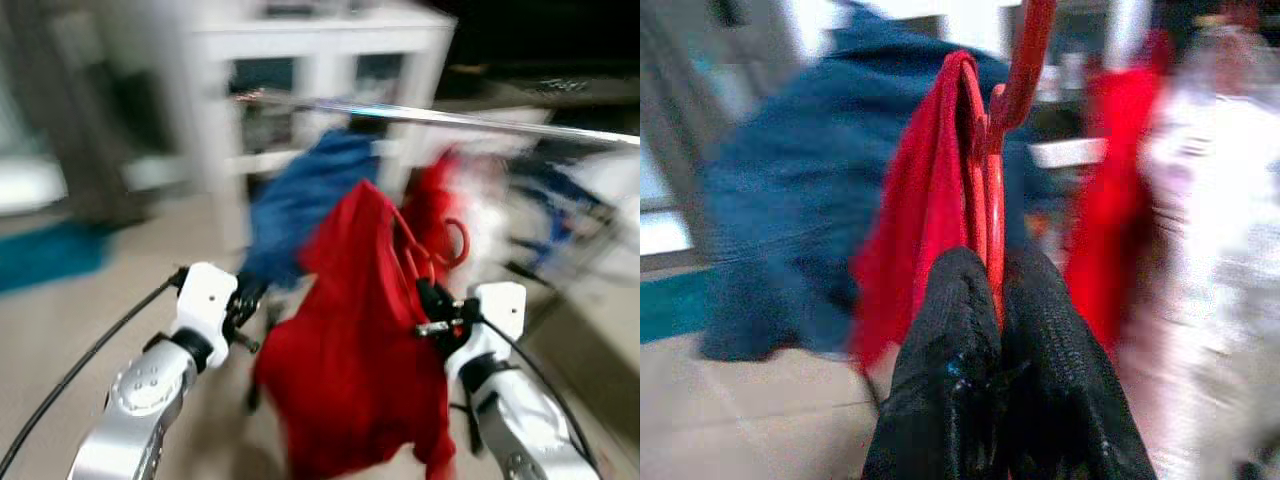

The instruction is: Hang hanger

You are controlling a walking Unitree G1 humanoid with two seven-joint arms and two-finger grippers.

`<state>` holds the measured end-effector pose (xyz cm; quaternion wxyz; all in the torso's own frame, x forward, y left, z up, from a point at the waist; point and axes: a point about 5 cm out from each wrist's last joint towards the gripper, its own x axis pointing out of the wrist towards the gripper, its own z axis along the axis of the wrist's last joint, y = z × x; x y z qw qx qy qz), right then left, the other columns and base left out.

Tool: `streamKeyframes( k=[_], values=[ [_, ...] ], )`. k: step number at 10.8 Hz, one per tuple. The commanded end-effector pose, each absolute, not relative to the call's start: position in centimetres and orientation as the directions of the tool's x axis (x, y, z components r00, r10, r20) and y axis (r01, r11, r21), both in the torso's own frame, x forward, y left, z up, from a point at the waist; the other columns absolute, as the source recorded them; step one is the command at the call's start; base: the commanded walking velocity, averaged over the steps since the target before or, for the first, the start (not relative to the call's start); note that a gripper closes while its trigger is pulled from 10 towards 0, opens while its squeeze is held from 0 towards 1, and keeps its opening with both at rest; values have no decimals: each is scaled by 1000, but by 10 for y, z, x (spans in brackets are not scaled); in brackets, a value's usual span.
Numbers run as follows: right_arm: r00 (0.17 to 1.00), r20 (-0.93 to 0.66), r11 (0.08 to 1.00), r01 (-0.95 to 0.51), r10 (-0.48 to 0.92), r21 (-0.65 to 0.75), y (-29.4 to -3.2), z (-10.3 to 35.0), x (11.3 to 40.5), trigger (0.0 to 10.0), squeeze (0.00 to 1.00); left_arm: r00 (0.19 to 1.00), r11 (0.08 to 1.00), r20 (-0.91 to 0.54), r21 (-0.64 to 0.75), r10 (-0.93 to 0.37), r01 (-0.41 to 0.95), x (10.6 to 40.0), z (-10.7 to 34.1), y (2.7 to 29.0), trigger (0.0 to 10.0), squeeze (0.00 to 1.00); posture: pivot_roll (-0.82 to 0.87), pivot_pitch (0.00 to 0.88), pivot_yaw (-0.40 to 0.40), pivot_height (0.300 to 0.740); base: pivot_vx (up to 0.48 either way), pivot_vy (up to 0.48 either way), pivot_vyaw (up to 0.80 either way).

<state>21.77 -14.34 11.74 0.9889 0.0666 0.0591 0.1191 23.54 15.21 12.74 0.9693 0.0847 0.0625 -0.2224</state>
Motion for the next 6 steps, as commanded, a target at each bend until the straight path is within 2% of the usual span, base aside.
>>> streamKeyframes(
  k=[1, 2, 6],
  values=[
    [973, -73, 970, -208, 217, 123, -150, 125, 222, 10000, 0, 877, 872, -148, 122, -456, 474, 234, 128, 144, 10000, 0, 87, 0, -17, 740, 292, 0, 0],
    [972, -73, 969, -214, 224, 127, -148, 125, 225, 10000, 0, 878, 872, -148, 125, -456, 474, 234, 129, 145, 10000, 0, 89, 0, -19, 740, 289, 0, 0],
    [965, -77, 962, -240, 251, 130, -139, 127, 243, 10000, 0, 858, 845, -147, 152, -493, 512, 233, 130, 141, 10000, 0, 97, 0, -20, 740, 0, 0, 0]
  ],
)
